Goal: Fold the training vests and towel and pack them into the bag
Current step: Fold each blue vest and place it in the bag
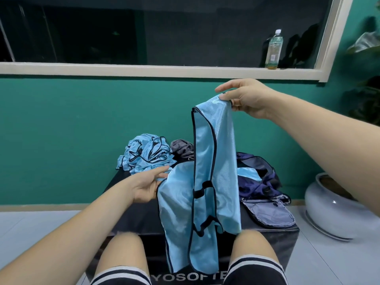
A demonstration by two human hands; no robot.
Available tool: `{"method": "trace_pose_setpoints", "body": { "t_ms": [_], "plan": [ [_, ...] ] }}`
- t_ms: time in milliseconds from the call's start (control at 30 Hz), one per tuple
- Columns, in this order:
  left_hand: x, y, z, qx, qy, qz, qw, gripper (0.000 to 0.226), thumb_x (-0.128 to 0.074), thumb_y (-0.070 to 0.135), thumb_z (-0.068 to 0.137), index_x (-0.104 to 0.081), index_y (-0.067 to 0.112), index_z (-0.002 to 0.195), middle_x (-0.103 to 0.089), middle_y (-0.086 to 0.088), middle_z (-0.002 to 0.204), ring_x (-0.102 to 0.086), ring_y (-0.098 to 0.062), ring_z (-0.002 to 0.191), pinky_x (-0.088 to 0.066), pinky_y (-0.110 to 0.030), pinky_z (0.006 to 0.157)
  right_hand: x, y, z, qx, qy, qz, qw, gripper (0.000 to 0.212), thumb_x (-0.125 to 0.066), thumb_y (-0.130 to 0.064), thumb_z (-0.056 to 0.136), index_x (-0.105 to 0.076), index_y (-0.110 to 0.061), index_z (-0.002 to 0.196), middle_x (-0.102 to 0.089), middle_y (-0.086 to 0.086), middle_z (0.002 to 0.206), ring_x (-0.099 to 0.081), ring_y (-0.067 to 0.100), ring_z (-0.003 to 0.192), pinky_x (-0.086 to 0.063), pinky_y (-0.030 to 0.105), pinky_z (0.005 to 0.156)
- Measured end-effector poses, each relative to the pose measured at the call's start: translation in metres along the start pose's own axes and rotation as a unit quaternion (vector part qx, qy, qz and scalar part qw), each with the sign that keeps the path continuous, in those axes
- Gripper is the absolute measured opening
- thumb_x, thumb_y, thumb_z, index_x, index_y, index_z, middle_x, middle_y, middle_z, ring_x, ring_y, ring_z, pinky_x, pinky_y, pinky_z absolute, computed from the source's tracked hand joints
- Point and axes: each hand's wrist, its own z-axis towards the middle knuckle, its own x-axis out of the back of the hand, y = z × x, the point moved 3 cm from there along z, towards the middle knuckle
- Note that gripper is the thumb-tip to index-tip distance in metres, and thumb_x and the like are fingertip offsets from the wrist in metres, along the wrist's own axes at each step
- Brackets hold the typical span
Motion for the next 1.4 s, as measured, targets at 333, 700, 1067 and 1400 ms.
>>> {"method": "trace_pose_setpoints", "body": {
  "t_ms": [333, 700, 1067, 1400],
  "plan": [
    [0.011, -0.088, 0.001, 0.164, -0.131, 0.058, 0.976, 0.072, -0.081, 0.045, 0.094, -0.058, 0.006, 0.15, -0.054, -0.015, 0.157, -0.054, -0.027, 0.142, -0.05, -0.042, 0.113, 0.003, 0.001, -0.002, -0.003, 0.015, -0.004, 1.0, 0.025, -0.079, -0.007, 0.091, -0.079, -0.015, 0.115, -0.072, 0.006, 0.09, -0.052, 0.016, 0.068, -0.043, 0.027, 0.063],
    [-0.039, -0.127, 0.023, 0.088, -0.091, 0.1, 0.987, 0.054, -0.076, 0.066, 0.089, -0.07, 0.028, 0.126, -0.067, -0.001, 0.127, -0.061, -0.012, 0.095, -0.043, -0.026, 0.071, 0.005, 0.019, -0.022, -0.034, -0.016, 0.016, 0.999, 0.03, -0.079, -0.012, 0.092, -0.078, -0.016, 0.121, -0.073, 0.002, 0.097, -0.063, 0.018, 0.084, -0.049, 0.029, 0.076],
    [-0.06, -0.15, 0.051, 0.053, 0.004, 0.074, 0.996, 0.035, -0.077, 0.059, 0.089, -0.077, 0.026, 0.102, -0.068, 0.008, 0.094, -0.062, -0.009, 0.074, -0.043, -0.025, 0.066, 0.025, 0.054, -0.051, -0.093, -0.056, -0.026, 0.994, 0.031, -0.08, -0.017, 0.092, -0.078, -0.021, 0.123, -0.075, 0.001, 0.1, -0.066, 0.014, 0.08, -0.05, 0.026, 0.074],
    [-0.027, -0.202, 0.062, 0.166, -0.045, -0.02, 0.985, 0.082, -0.096, 0.042, 0.078, -0.065, 0.003, 0.143, -0.066, -0.009, 0.145, -0.062, -0.025, 0.134, -0.044, -0.034, 0.12, 0.031, 0.06, -0.063, -0.1, -0.056, -0.026, 0.993, 0.032, -0.08, -0.017, 0.092, -0.077, -0.021, 0.124, -0.075, 0.001, 0.1, -0.066, 0.015, 0.082, -0.049, 0.026, 0.073]
  ]
}}
